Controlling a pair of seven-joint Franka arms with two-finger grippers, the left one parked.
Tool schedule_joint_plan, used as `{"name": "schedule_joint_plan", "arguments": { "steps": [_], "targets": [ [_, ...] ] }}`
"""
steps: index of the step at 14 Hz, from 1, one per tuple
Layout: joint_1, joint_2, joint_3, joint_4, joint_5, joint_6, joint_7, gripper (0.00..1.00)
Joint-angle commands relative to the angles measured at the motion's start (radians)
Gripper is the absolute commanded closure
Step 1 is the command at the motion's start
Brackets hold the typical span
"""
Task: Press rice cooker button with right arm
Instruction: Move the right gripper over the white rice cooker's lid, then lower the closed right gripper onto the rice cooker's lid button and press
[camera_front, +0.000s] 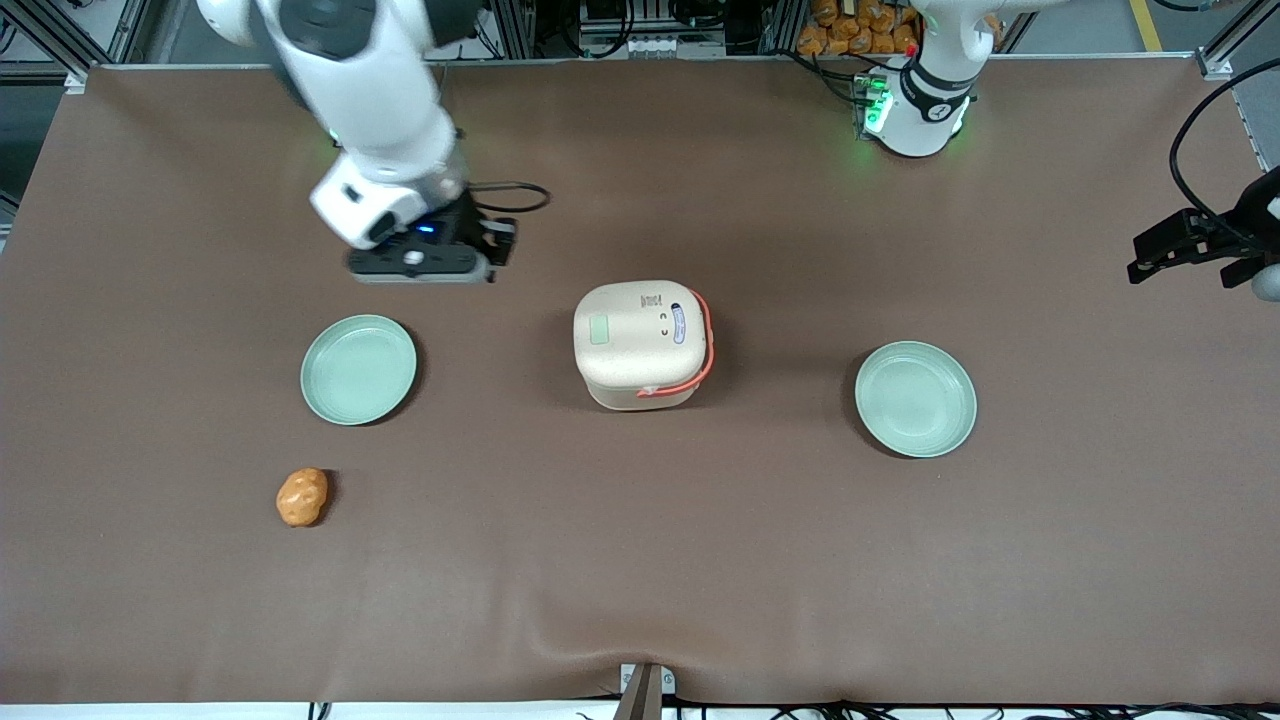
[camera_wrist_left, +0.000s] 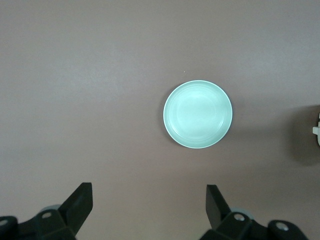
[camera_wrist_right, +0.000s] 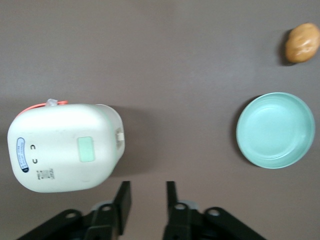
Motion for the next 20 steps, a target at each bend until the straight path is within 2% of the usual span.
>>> {"name": "schedule_joint_plan", "arguments": {
  "steps": [1, 5, 8, 13, 20],
  "targets": [
    [0.034, 0.039, -0.011, 0.014, -0.008, 0.037, 0.047, 0.9],
    [0.052, 0.111, -0.011, 0.016, -0.008, 0.131, 0.074, 0.91],
    [0.065, 0.164, -0.011, 0.02, -0.013, 0.207, 0.074, 1.0],
    [0.091, 0.237, -0.011, 0.023, -0.024, 0.29, 0.074, 1.0],
    [0.117, 0.272, -0.012, 0.02, -0.039, 0.292, 0.076, 1.0]
  ]
}}
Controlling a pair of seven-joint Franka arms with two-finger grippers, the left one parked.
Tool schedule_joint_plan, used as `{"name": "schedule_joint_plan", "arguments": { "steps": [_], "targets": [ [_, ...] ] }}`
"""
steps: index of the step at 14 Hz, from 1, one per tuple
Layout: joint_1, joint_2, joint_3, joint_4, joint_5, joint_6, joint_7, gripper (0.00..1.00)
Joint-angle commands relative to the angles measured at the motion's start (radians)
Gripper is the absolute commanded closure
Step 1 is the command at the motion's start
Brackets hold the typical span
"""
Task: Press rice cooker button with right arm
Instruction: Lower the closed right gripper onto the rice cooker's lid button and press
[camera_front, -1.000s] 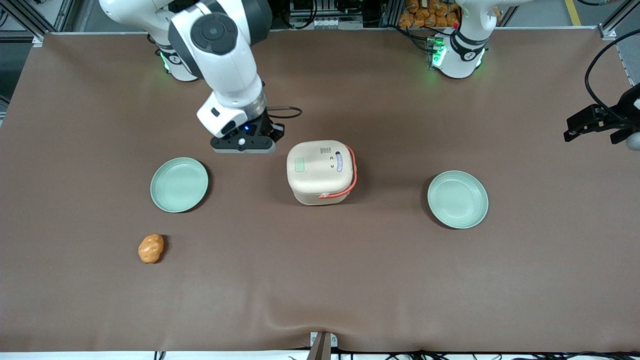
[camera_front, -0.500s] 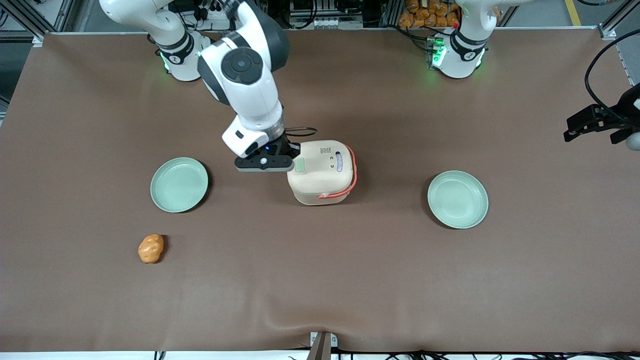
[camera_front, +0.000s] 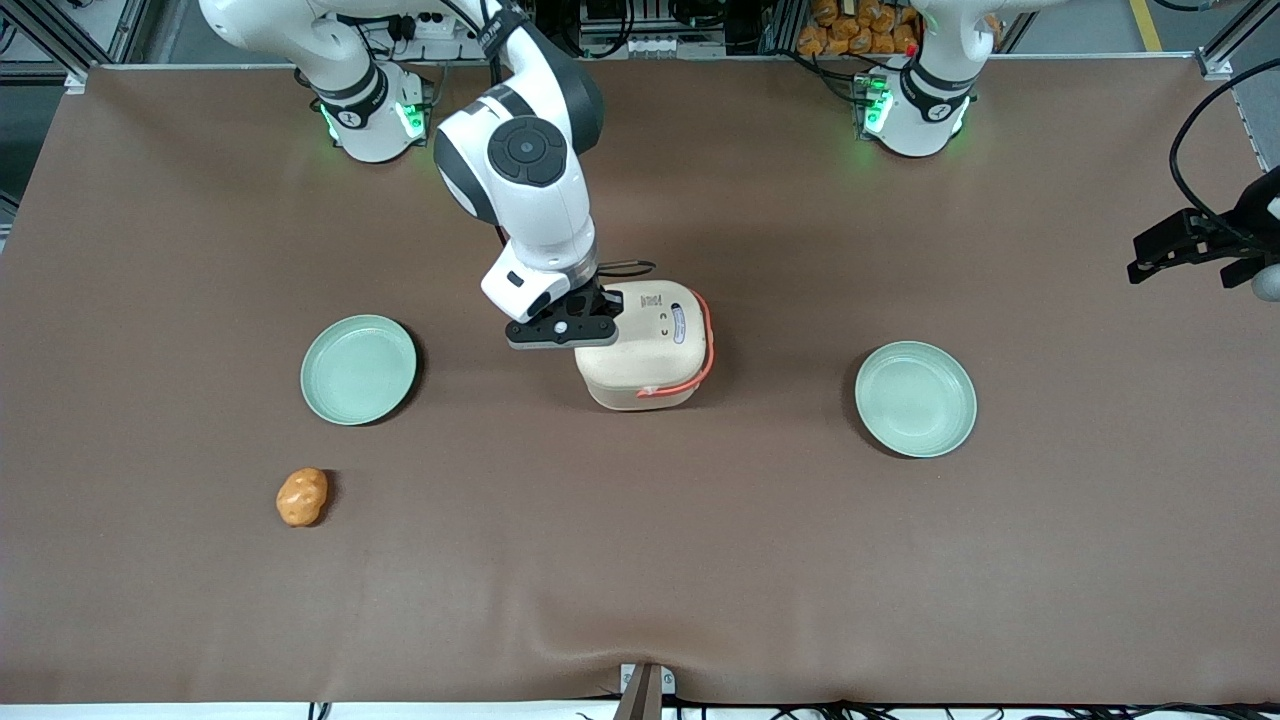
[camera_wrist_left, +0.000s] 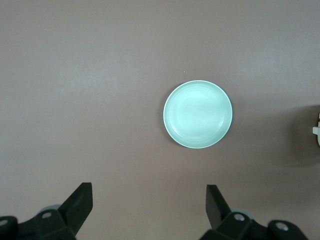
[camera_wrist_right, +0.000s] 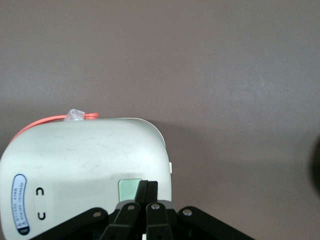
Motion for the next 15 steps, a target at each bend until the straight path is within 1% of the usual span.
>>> {"name": "schedule_joint_plan", "arguments": {
  "steps": [1, 5, 15],
  "targets": [
    [0.021, 0.024, -0.011, 0.018, -0.019, -0.003, 0.021, 1.0],
    [0.032, 0.044, -0.011, 0.018, -0.019, 0.012, 0.056, 1.0],
    [0.046, 0.07, -0.011, 0.018, -0.019, 0.029, 0.058, 1.0]
  ]
}}
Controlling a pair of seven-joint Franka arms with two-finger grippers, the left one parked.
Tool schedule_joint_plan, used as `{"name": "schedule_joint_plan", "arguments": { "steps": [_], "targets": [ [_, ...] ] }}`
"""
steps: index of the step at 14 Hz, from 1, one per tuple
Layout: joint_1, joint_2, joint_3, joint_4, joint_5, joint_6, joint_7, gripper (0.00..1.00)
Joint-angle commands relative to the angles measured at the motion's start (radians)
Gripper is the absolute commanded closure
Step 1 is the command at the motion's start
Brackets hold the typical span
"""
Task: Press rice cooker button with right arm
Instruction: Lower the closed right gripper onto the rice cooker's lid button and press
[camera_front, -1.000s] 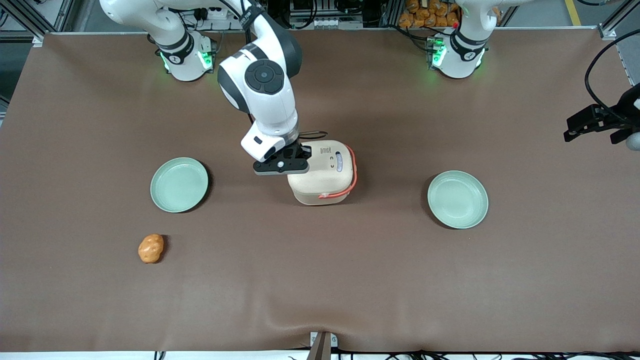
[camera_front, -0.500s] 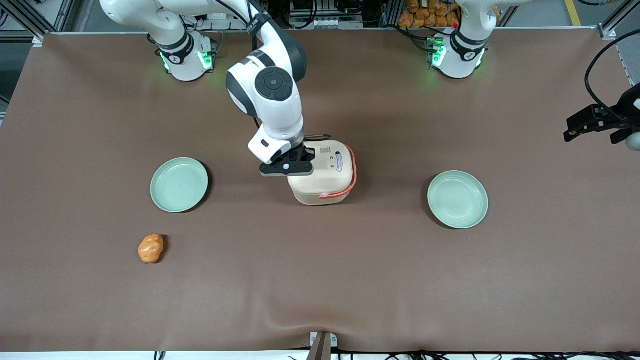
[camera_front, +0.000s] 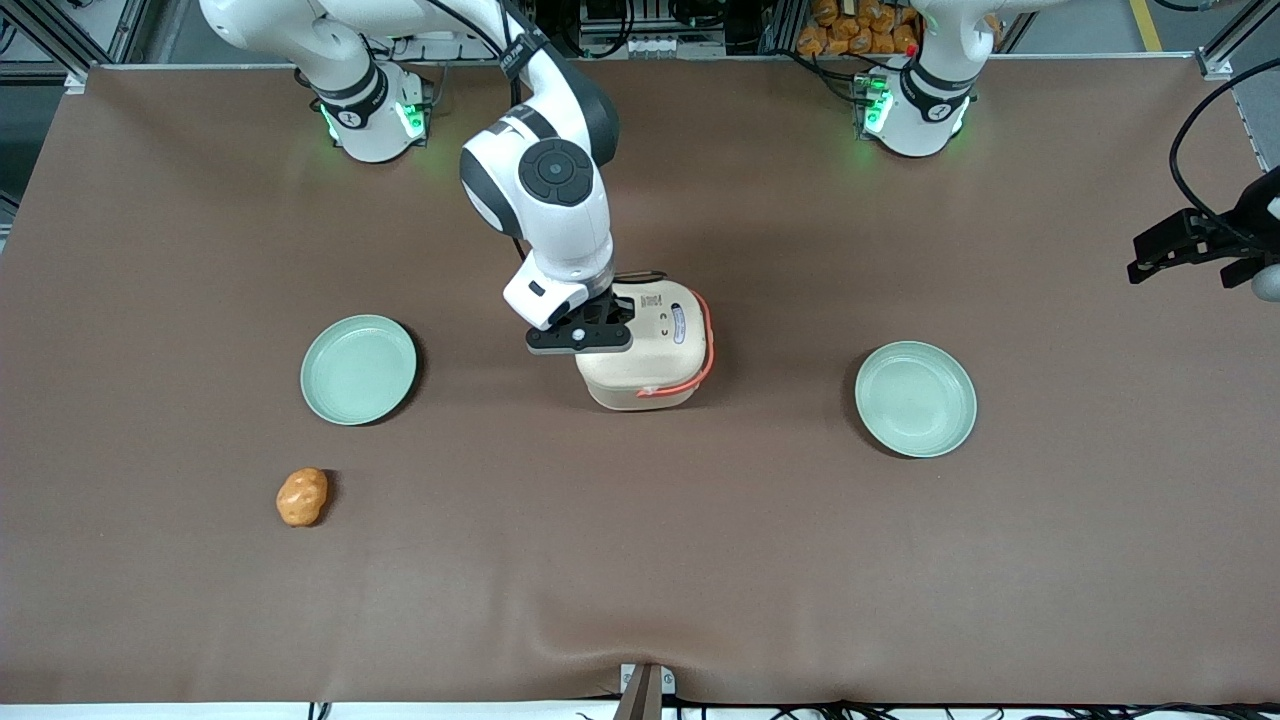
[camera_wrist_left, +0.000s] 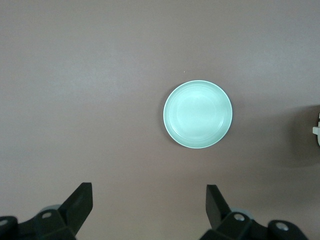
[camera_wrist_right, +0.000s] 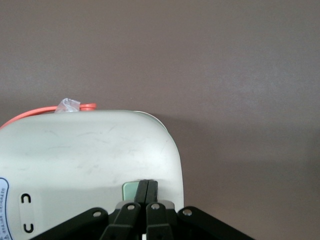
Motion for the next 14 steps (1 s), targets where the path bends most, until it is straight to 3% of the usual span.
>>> {"name": "schedule_joint_plan", "arguments": {
  "steps": [1, 12, 14],
  "targets": [
    [0.022, 0.028, -0.011, 0.017, -0.016, 0.01, 0.025, 1.0],
    [0.019, 0.014, -0.014, 0.041, -0.014, -0.001, 0.039, 1.0],
    [0.013, 0.0, -0.017, 0.108, -0.005, -0.088, 0.038, 0.94]
  ]
}}
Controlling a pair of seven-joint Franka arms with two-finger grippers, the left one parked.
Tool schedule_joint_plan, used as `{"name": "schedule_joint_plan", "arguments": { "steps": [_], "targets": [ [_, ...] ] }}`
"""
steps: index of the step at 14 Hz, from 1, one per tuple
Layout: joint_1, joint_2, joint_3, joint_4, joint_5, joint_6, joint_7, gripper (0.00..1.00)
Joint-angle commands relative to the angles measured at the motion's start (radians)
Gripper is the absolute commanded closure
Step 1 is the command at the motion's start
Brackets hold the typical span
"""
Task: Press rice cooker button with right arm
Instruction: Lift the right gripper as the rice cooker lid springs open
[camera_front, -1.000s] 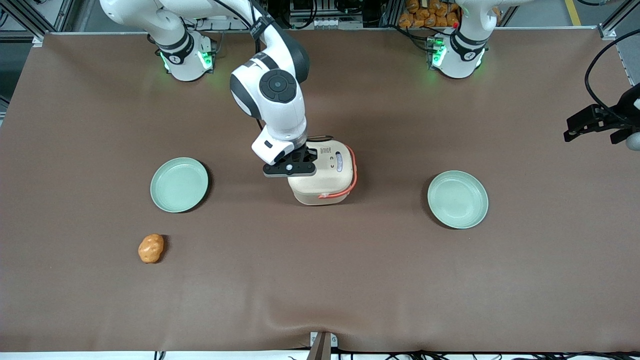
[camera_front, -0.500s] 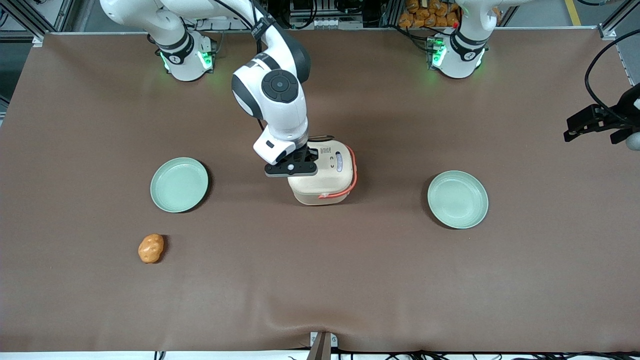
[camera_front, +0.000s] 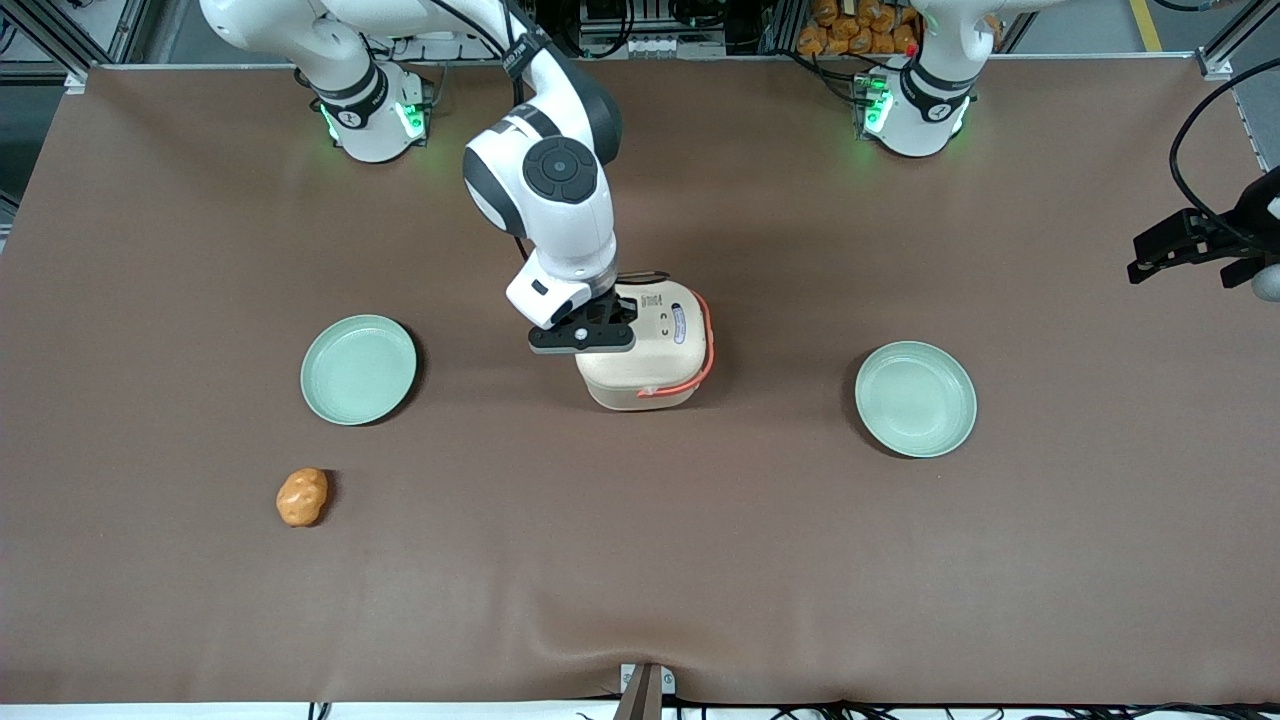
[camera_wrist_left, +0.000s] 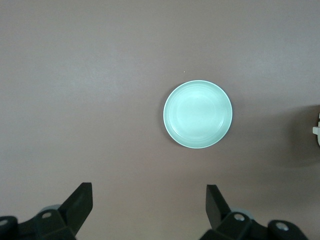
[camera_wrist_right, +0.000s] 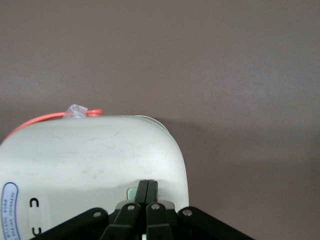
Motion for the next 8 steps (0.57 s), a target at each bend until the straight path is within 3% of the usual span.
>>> {"name": "schedule_joint_plan", "arguments": {
  "steps": [1, 3, 4, 5, 6, 8],
  "targets": [
    [0.005, -0.004, -0.012, 0.112, -0.001, -0.126, 0.016, 0.86],
    [-0.021, -0.01, -0.014, 0.183, -0.002, -0.216, 0.009, 0.71],
    [-0.036, -0.015, -0.014, 0.203, -0.004, -0.248, 0.004, 0.58],
    [-0.056, -0.031, -0.014, 0.215, -0.01, -0.274, -0.005, 0.15],
    [-0.078, -0.056, -0.015, 0.217, -0.012, -0.283, -0.028, 0.0],
    [-0.157, -0.093, -0.017, 0.217, -0.006, -0.329, -0.124, 0.0]
  ]
}}
